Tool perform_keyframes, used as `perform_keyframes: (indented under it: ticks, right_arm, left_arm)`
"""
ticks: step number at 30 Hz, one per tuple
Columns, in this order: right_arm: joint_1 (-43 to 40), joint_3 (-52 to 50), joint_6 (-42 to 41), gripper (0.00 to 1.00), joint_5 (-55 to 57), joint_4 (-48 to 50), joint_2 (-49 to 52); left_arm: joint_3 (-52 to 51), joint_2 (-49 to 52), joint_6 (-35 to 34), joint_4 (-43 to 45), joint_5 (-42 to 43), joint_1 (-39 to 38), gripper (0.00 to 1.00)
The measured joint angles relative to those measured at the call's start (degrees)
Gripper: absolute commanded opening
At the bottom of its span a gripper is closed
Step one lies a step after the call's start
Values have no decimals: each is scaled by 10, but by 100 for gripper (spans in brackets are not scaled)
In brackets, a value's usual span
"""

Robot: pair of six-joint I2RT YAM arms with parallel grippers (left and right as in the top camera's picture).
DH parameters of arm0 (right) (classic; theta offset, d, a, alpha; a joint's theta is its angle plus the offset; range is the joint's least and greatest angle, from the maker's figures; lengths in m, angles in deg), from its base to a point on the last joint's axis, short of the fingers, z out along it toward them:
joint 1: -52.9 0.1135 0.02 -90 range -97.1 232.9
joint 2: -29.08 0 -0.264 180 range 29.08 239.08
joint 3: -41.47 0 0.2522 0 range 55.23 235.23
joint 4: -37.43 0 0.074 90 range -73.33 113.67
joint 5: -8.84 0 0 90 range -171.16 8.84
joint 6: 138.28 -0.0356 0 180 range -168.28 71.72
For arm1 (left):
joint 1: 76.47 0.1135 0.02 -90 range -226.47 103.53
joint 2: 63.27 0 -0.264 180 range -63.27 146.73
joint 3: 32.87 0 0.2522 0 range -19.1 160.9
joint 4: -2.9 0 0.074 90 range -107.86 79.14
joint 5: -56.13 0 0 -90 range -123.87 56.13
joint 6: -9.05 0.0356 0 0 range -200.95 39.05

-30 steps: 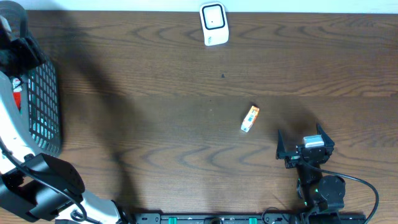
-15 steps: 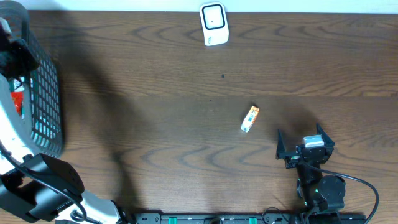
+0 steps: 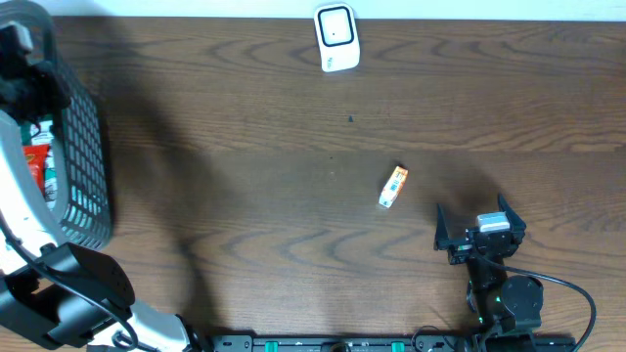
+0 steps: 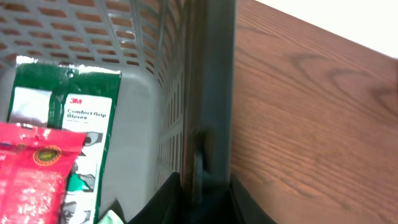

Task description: Scan the item barcode

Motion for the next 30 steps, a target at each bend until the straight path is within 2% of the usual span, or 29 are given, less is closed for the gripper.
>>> perform_keyframes:
  ticks: [12,17,22,27,30]
  right_arm:
    - [0,0,0,99,0,0,0]
    - [0,0,0,99,0,0,0]
    - [0,0,0,99,0,0,0]
    - [0,0,0,99,0,0,0]
    - [0,0,0,99,0,0,0]
  left_arm:
    - [0,-8,87,-26,9,-95,13]
    - [0,-9,95,-31,14,-98,17]
    - [0,-9,104,-31,20,-98,50]
    - [0,-16,111,-18,33,-101,61]
    - [-1,-42,111,14,35,-102,72]
